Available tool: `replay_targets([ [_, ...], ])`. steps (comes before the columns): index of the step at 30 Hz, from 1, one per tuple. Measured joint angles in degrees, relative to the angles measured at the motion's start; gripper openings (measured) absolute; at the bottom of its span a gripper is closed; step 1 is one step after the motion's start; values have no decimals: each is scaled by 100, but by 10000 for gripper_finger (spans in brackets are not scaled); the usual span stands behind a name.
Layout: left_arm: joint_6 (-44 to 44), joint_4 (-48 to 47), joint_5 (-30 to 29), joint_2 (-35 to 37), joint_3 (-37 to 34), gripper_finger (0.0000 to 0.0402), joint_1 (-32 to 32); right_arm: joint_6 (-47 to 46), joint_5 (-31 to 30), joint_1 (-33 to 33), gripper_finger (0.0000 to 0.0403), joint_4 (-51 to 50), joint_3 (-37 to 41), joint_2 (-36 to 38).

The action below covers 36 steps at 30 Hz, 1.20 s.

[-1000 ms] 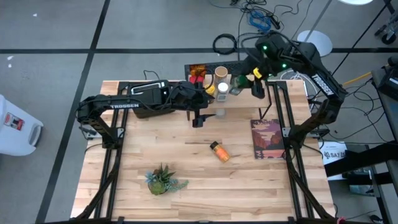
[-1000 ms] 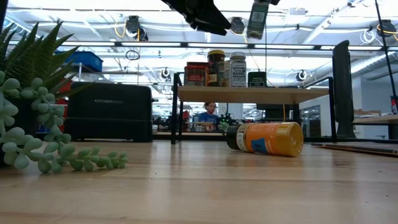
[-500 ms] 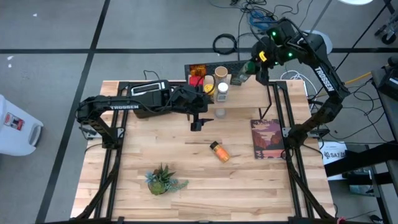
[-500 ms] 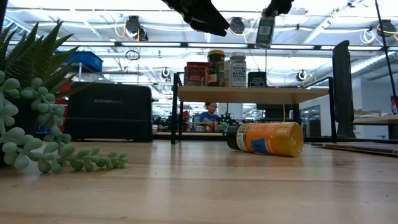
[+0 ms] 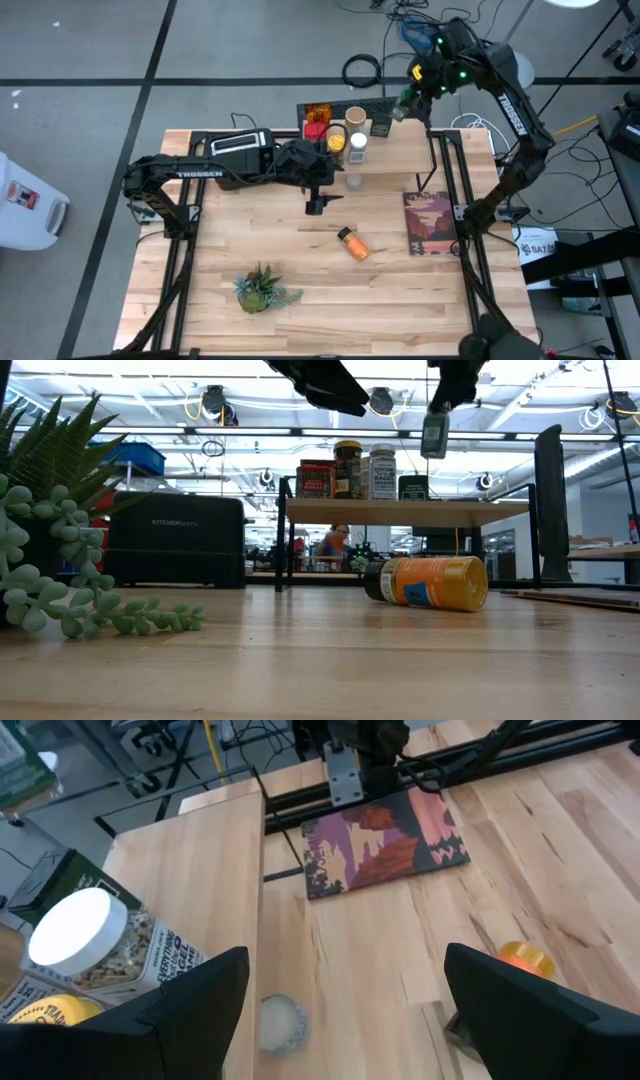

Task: Shelf spices
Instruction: Put the green seasoning bottle on the shelf

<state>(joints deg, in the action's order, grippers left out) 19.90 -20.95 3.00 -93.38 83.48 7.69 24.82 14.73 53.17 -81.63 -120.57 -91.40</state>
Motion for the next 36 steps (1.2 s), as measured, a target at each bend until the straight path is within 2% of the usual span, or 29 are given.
replay_targets([
  [18, -12, -276, 2, -96, -9, 345, -82, -606, -147, 763, 192, 101, 7, -262],
  [36, 15, -252, 5, -221, -20, 345, -138, -1105, -130, 732, 192, -292, 2, -855],
])
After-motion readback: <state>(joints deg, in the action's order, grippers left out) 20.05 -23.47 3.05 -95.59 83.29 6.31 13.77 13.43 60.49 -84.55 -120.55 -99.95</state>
